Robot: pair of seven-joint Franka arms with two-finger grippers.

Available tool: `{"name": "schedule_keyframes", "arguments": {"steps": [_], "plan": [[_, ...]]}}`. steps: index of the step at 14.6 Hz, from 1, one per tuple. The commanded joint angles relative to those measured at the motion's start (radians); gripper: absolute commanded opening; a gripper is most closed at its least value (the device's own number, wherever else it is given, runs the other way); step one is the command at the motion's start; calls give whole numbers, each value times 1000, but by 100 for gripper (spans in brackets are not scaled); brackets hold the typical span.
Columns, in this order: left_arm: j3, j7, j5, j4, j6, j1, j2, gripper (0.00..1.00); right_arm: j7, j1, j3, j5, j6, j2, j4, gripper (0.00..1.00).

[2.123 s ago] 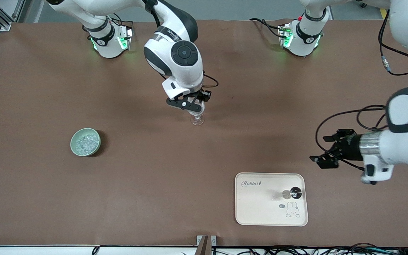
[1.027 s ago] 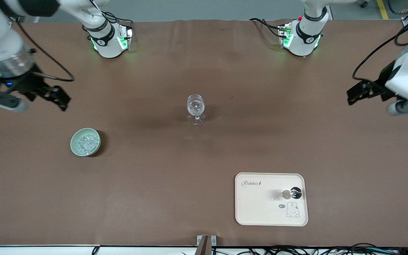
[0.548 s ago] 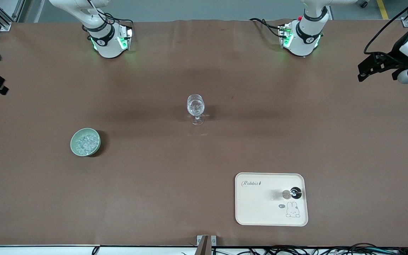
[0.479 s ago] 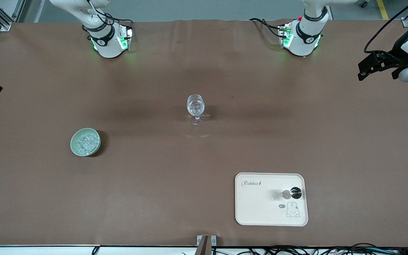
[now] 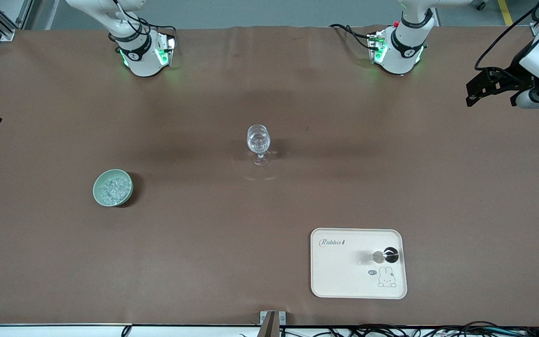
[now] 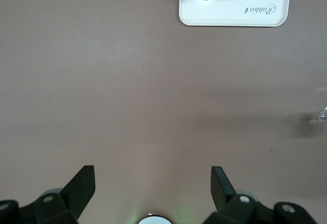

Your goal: Pour wine and add ice with both arms

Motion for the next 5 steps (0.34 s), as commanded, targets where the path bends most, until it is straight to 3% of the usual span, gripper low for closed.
{"name": "schedule_keyframes", "arguments": {"steps": [1,5], "plan": [[1,21,-14,-18,12,9,-20,100,-7,-1,4,9,-21,7,23,100],[9,12,-11,16,11,12,-6,100,-9,8,6,9,-33,5,22,100]]}}
